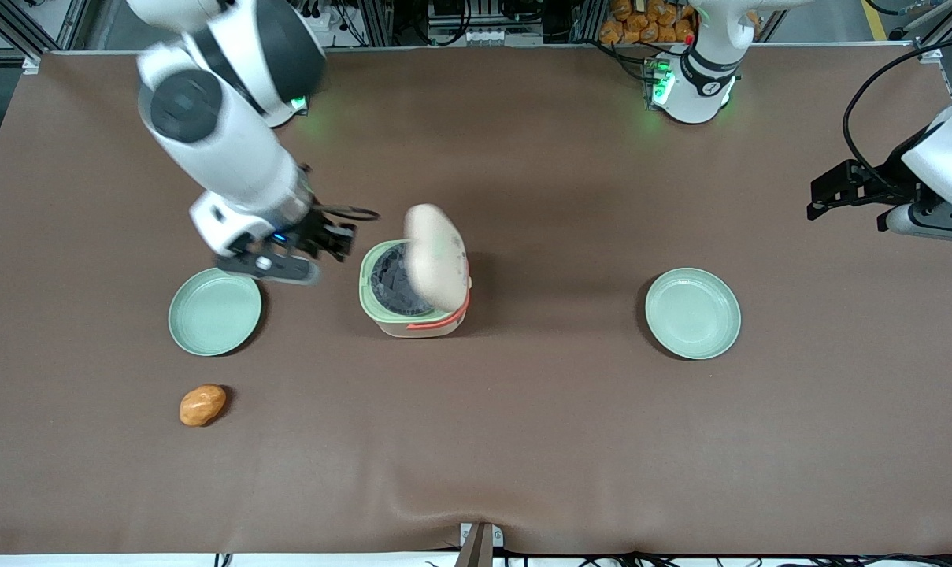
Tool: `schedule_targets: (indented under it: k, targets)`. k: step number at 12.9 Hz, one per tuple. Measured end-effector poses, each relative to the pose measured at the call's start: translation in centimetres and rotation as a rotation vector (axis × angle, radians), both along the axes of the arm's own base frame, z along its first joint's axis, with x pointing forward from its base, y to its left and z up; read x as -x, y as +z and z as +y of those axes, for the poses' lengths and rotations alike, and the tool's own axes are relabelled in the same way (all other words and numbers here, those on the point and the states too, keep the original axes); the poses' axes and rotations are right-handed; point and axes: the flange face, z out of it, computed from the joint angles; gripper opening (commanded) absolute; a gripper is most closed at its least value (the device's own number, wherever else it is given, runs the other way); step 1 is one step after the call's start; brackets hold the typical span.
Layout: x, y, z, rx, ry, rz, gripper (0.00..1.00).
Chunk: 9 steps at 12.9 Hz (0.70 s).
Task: Press rice cooker button with right arm
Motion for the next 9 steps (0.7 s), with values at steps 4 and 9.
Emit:
schedule_targets:
  k: [4,9]
  targets:
    - [0.8,6.1,-7.5,0.013,-0.026,-0.041,1.00]
    - [1.5,8.7,-18.6,0.029,0.072,0.015,1.00]
